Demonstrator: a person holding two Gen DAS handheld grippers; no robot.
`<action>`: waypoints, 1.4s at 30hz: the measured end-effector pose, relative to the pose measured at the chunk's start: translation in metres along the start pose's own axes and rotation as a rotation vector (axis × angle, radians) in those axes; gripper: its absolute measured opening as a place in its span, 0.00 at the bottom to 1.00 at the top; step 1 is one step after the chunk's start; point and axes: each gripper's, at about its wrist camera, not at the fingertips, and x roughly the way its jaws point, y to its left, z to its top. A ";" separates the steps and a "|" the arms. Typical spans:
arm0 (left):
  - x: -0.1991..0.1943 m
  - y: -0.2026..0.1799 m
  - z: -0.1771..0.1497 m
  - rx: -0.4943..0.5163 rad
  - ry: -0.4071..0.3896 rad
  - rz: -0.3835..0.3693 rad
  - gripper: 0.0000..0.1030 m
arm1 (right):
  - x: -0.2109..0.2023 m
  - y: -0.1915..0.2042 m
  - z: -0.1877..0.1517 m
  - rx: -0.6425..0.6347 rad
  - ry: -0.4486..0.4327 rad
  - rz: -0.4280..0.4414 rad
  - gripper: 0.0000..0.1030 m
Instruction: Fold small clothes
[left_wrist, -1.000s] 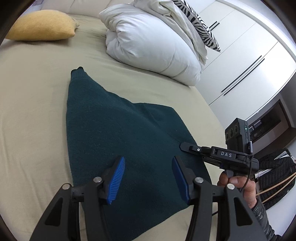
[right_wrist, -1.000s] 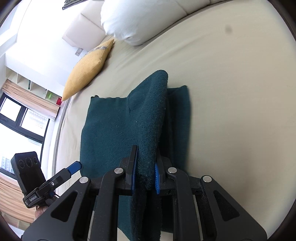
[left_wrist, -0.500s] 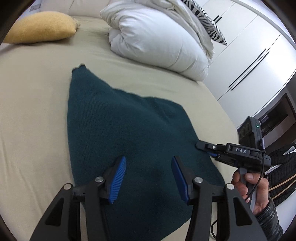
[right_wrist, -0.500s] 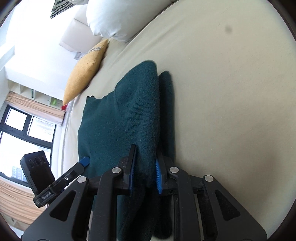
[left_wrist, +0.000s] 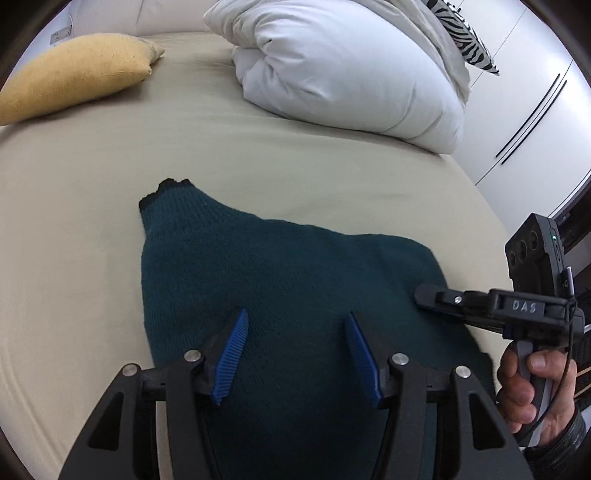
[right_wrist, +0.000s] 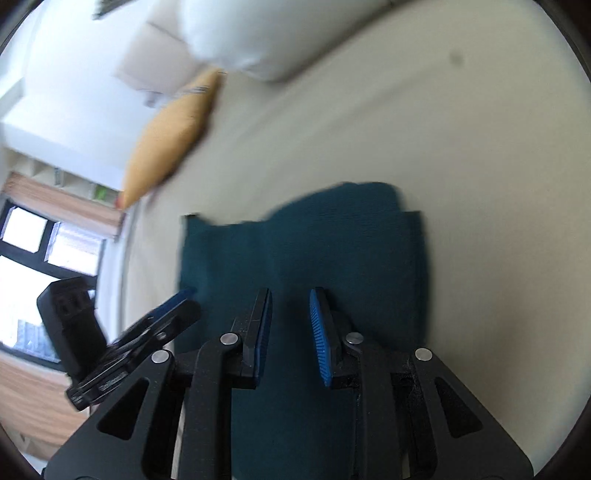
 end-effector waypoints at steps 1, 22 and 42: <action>0.003 0.000 -0.001 0.003 -0.003 0.008 0.56 | 0.001 -0.010 0.002 0.025 -0.011 0.034 0.07; -0.047 -0.052 -0.099 0.136 -0.008 0.032 0.56 | -0.043 -0.004 -0.120 -0.142 0.084 0.111 0.08; -0.040 -0.065 -0.108 0.219 -0.013 0.123 0.59 | -0.074 -0.035 -0.137 -0.076 -0.006 0.156 0.17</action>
